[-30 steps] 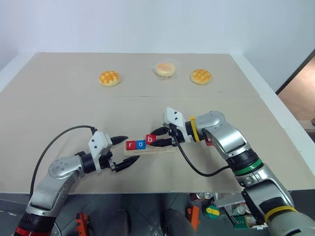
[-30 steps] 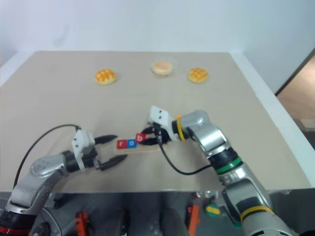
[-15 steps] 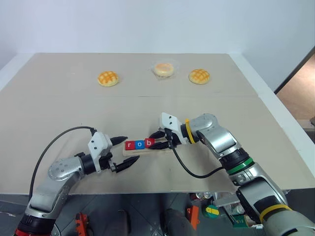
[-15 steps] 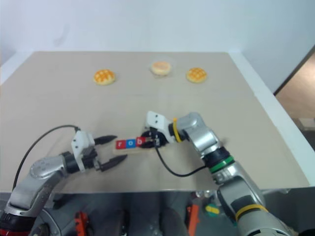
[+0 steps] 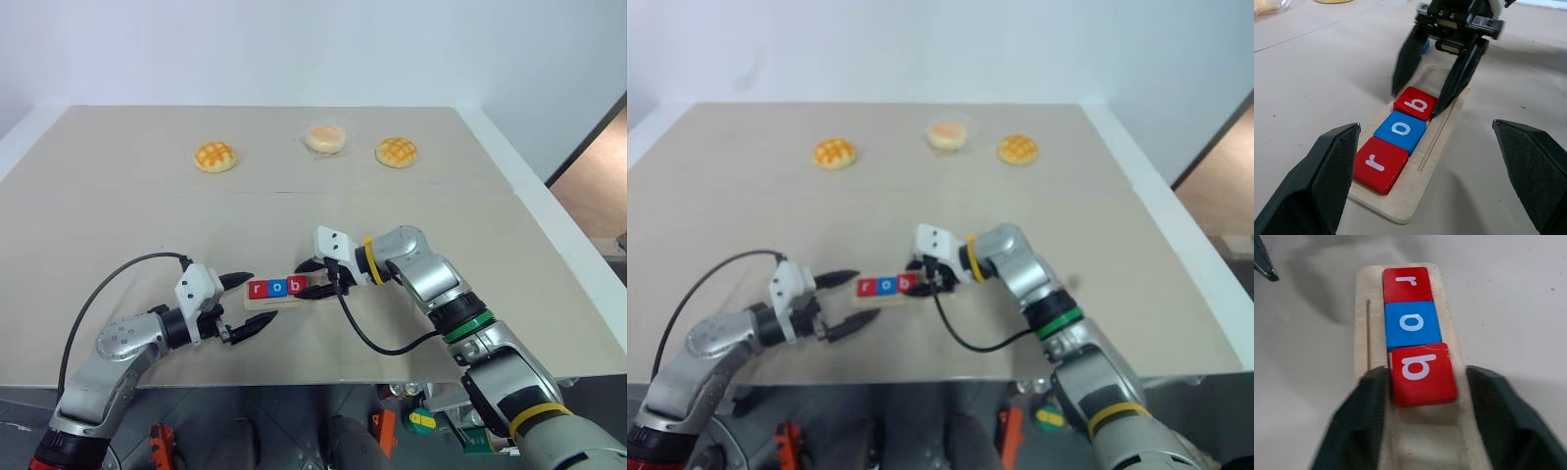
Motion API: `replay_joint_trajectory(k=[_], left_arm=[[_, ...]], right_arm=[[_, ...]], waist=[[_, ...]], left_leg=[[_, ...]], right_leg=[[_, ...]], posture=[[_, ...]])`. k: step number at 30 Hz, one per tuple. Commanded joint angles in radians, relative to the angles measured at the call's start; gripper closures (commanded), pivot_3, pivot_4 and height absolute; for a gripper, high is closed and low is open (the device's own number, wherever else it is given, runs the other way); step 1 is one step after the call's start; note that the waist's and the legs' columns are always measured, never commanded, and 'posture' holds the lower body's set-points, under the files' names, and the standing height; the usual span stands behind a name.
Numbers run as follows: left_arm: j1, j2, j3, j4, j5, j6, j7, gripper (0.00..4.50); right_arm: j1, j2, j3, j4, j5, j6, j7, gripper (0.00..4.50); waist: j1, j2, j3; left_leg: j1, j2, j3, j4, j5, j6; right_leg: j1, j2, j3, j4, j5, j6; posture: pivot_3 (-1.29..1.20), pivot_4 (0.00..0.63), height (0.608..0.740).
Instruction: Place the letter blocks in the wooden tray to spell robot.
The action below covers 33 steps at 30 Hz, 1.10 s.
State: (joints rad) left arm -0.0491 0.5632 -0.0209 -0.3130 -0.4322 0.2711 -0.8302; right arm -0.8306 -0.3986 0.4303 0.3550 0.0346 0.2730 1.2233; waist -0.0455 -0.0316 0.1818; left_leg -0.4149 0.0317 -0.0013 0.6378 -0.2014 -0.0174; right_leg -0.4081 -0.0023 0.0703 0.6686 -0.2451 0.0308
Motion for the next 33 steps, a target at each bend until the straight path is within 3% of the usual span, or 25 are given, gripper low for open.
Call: replay_joint_trajectory(k=[1, 3, 10, 13, 18, 26, 27, 33], left_arm=[[0.002, 0.001, 0.012, -0.035, 0.001, -0.010, 0.003, 0.00], [0.001, 0.002, 0.011, -0.031, 0.004, -0.012, 0.001, 0.00], [-0.011, 0.007, 0.011, -0.022, 0.004, -0.029, -0.023, 0.00], [-0.018, 0.016, 0.002, -0.022, 0.010, -0.037, -0.043, 0.00], [-0.021, 0.015, 0.002, -0.020, 0.014, -0.041, -0.058, 0.00], [-0.052, 0.001, 0.008, -0.028, -0.058, 0.031, -0.076, 0.00], [-0.053, 0.002, 0.008, -0.028, -0.058, 0.034, -0.078, 0.00], [-0.052, 0.014, 0.004, -0.029, -0.044, 0.032, -0.082, 0.00]], right_arm=[[-0.017, 0.001, -0.018, -0.011, 0.007, -0.002, 0.018, 0.94], [-0.013, 0.000, -0.024, -0.026, 0.015, 0.010, 0.021, 0.12], [-0.011, 0.007, -0.141, -0.154, 0.140, 0.212, -0.022, 0.09], [0.009, 0.021, -0.240, -0.239, 0.209, 0.358, -0.122, 0.04], [0.094, 0.026, -0.300, -0.357, 0.245, 0.445, -0.241, 1.48], [0.245, 0.062, -0.229, -0.441, 0.194, 0.428, -0.389, 4.29], [0.241, 0.072, -0.222, -0.428, 0.184, 0.419, -0.406, 4.46], [0.229, 0.089, -0.201, -0.399, 0.177, 0.399, -0.433, 4.46]], waist=[[0.000, 0.000, 0.000], [0.000, 0.000, 0.000], [0.000, 0.000, 0.000], [0.000, 0.000, 0.000], [0.000, 0.000, 0.000], [-0.004, 0.000, 0.000], [-0.005, 0.000, 0.000], [-0.003, 0.000, 0.000]], left_leg=[[0.000, 0.000, 0.000, 0.000, 0.000, 0.000], [0.000, 0.000, 0.000, 0.000, 0.000, 0.000], [0.000, 0.000, 0.000, 0.000, 0.000, 0.000], [0.000, 0.000, 0.000, 0.000, 0.000, 0.000], [-0.001, 0.000, -0.001, 0.000, 0.000, 0.000], [-0.001, 0.000, 0.000, 0.000, 0.000, 0.000], [-0.001, 0.001, 0.001, 0.000, 0.000, 0.000], [-0.001, 0.002, -0.001, 0.000, 0.001, -0.001]], right_leg=[[0.000, 0.000, 0.000, 0.000, 0.000, 0.000], [0.000, 0.000, 0.000, 0.000, 0.000, 0.000], [0.000, 0.000, 0.000, 0.000, 0.000, 0.000], [0.000, 0.000, 0.000, 0.000, 0.000, 0.000], [0.000, 0.000, 0.000, 0.000, 0.000, 0.000], [-0.001, 0.000, 0.001, 0.000, -0.001, 0.002], [-0.001, 0.001, 0.001, 0.000, -0.003, 0.005], [-0.001, 0.003, 0.001, 0.000, -0.002, 0.005]], posture=[[0.00, 0.150, 0.740], [0.00, 0.150, 0.740], [0.00, 0.150, 0.740], [0.00, 0.150, 0.740], [0.00, 0.150, 0.740], [0.00, 0.150, 0.740], [0.00, 0.150, 0.740], [0.00, 0.150, 0.740]])
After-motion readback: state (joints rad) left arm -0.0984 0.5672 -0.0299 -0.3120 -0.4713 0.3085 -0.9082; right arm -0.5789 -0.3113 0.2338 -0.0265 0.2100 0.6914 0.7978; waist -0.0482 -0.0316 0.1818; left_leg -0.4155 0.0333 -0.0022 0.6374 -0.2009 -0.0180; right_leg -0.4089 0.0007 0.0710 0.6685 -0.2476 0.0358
